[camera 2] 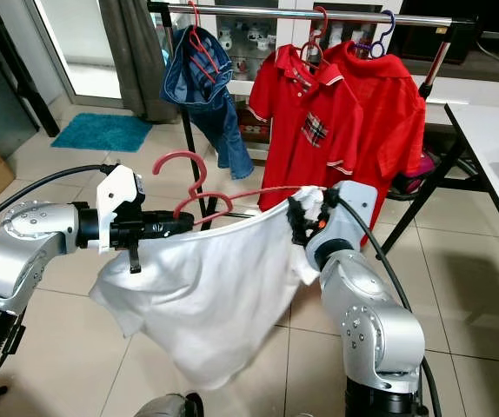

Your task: Hang hanger

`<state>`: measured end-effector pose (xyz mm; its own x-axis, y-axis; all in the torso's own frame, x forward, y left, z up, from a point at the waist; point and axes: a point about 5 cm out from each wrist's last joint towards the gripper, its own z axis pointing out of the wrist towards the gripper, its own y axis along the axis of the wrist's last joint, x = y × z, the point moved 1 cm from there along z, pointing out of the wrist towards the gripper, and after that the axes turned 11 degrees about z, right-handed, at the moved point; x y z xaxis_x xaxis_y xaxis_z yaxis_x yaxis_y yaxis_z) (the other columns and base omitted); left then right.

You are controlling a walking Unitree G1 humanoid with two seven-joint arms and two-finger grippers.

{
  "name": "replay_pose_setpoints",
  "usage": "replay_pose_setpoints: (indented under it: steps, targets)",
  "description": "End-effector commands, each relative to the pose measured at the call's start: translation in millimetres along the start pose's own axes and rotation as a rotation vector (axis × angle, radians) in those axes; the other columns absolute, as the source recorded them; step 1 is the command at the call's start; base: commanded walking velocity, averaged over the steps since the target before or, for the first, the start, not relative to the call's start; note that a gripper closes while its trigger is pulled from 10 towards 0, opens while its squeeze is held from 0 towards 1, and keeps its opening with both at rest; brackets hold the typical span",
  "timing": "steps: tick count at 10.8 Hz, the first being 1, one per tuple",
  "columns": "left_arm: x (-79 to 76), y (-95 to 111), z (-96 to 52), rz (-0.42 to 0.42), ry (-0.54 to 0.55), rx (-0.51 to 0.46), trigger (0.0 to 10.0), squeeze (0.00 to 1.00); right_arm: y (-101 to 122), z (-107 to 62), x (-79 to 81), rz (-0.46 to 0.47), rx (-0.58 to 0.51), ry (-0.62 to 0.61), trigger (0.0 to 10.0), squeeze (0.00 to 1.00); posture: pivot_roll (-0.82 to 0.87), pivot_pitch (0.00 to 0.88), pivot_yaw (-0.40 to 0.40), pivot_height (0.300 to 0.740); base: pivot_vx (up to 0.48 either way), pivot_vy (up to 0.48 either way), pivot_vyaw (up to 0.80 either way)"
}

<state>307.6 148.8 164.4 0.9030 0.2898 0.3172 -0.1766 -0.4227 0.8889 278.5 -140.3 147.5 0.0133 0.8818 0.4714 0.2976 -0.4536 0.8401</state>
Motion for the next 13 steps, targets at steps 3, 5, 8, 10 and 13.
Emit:
replay_pose_setpoints:
  steps: [3, 5, 8, 10, 13]
  targets:
    - [6.7, 9, 1.7, 0.042, 0.016, -0.010, 0.0, 0.00, 1, -1.3, 6.8, -0.004, 0.017, 0.056, 10.0, 0.00, 0.04, 0.037, 0.053, 0.740, 0.000, 0.000, 0.00]
    - [2.1, 11, 3.3, 0.042, -0.014, -0.024, 0.0, 0.00, 3, 1.2, 5.8, 0.003, 0.012, 0.051, 10.0, 0.00, 0.04, 0.037, 0.052, 0.740, 0.000, 0.000, 0.00]
    - [0.8, 10, 3.7, 0.040, -0.031, -0.022, 0.0, 0.00, 6, 3.8, 4.6, 0.002, 0.002, 0.047, 10.0, 0.00, 0.03, 0.037, 0.055, 0.740, 0.000, 0.000, 0.00]
    - [1.3, 10, 4.0, 0.043, -0.036, -0.023, 0.0, 0.00, 5, 4.2, 1.2, 0.005, 0.009, 0.024, 3.6, 0.00, 0.03, 0.037, 0.057, 0.740, 0.000, 0.000, 0.00]
    - [2.8, 12, 2.5, 0.045, -0.036, -0.026, 0.0, 0.00, 3, 5.7, -2.9, 0.005, 0.016, 0.010, 1.1, 0.00, 0.04, 0.031, 0.057, 0.740, 0.000, 0.000, 0.00]
